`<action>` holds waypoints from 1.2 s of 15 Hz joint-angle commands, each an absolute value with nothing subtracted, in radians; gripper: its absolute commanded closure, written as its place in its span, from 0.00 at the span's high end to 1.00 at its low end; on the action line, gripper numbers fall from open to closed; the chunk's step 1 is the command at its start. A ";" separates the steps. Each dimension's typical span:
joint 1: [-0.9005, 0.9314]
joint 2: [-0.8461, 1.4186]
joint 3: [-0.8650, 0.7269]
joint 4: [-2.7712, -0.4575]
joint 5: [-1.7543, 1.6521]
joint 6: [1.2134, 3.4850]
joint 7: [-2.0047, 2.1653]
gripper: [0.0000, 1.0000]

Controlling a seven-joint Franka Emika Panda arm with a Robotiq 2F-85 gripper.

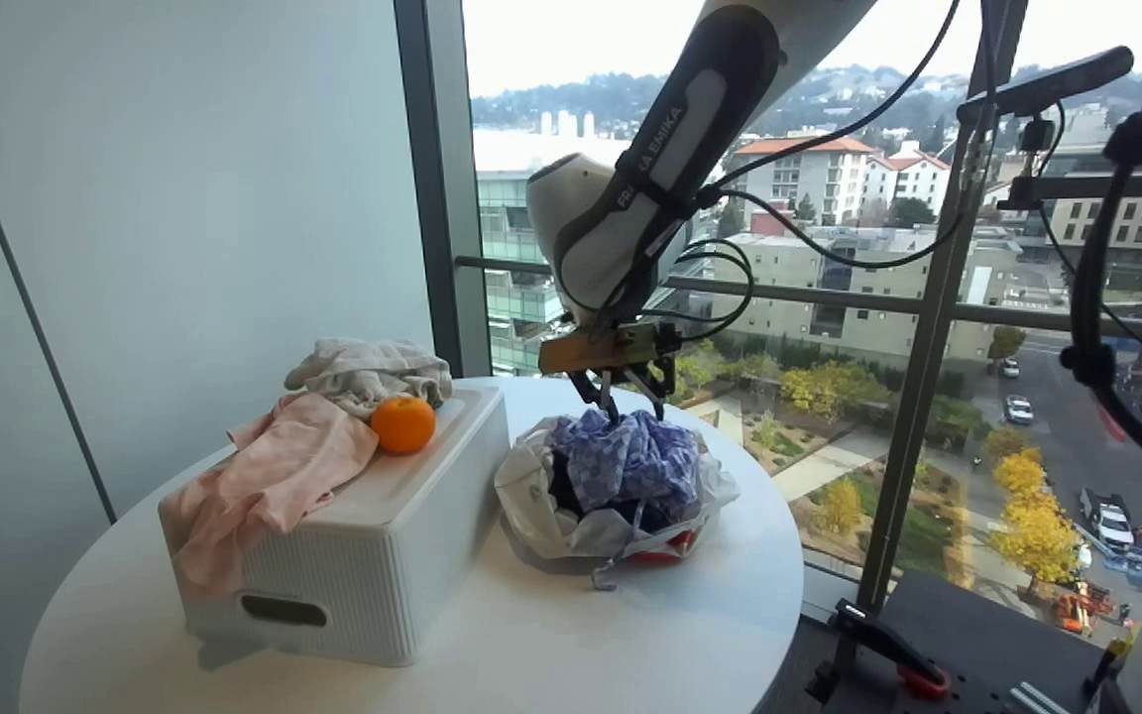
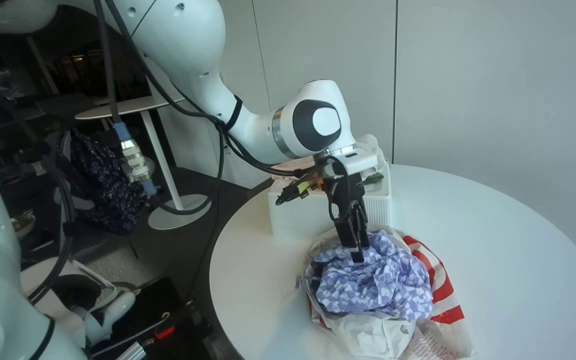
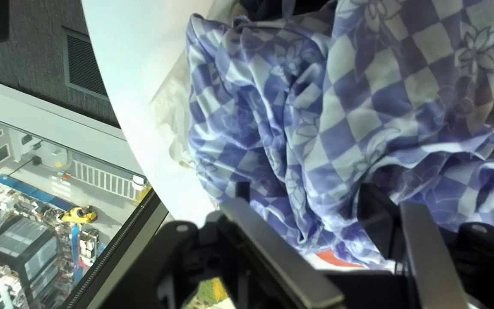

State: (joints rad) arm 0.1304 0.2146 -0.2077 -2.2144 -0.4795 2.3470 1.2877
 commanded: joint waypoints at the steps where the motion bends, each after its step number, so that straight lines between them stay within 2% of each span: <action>1: 0.121 -0.001 -0.169 -2.310 -0.622 2.382 1.376 0.99; 7: 0.094 -0.098 -0.015 -2.268 -0.680 2.457 1.346 1.00; 12: 0.120 -0.025 0.105 -2.152 -0.670 2.472 1.266 1.00; 18: 0.161 0.113 0.160 -1.963 -0.519 2.469 1.121 1.00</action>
